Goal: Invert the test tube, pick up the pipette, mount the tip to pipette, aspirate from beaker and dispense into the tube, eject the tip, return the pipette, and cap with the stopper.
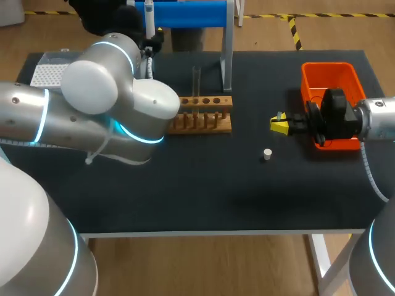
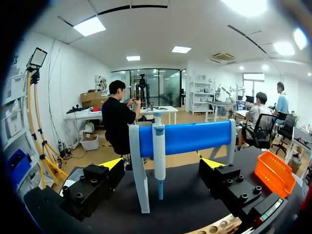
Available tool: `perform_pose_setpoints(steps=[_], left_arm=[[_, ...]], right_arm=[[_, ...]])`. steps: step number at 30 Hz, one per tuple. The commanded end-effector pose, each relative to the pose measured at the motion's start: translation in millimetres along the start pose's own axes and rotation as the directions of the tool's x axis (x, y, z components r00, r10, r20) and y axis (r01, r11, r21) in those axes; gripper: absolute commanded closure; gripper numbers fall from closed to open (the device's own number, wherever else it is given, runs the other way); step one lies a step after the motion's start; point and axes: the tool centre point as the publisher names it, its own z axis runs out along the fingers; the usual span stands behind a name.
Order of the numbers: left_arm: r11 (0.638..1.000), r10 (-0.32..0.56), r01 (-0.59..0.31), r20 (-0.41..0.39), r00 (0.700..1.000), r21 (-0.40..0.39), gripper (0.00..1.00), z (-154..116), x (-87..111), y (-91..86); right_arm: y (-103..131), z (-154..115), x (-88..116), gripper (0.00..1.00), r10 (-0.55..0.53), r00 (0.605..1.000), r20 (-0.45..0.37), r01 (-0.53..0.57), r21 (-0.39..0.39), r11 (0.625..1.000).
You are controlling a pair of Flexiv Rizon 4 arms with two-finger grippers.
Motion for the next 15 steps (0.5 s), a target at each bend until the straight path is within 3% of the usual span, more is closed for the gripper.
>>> perform_pose_setpoints(steps=[1,15], left_arm=[[1.0,0.004,-0.004,0.002,1.0,0.012,0.0,16,2.2,2.2],[0.999,0.005,-0.005,-0.01,1.0,0.052,0.0,47,1.4,4.0]], right_arm=[[0,0,1,1.0,0.0,1.0,0.002,0.0,0.002,1.0],[0,0,1,1.0,0.0,1.0,0.002,0.0,0.002,1.0]])
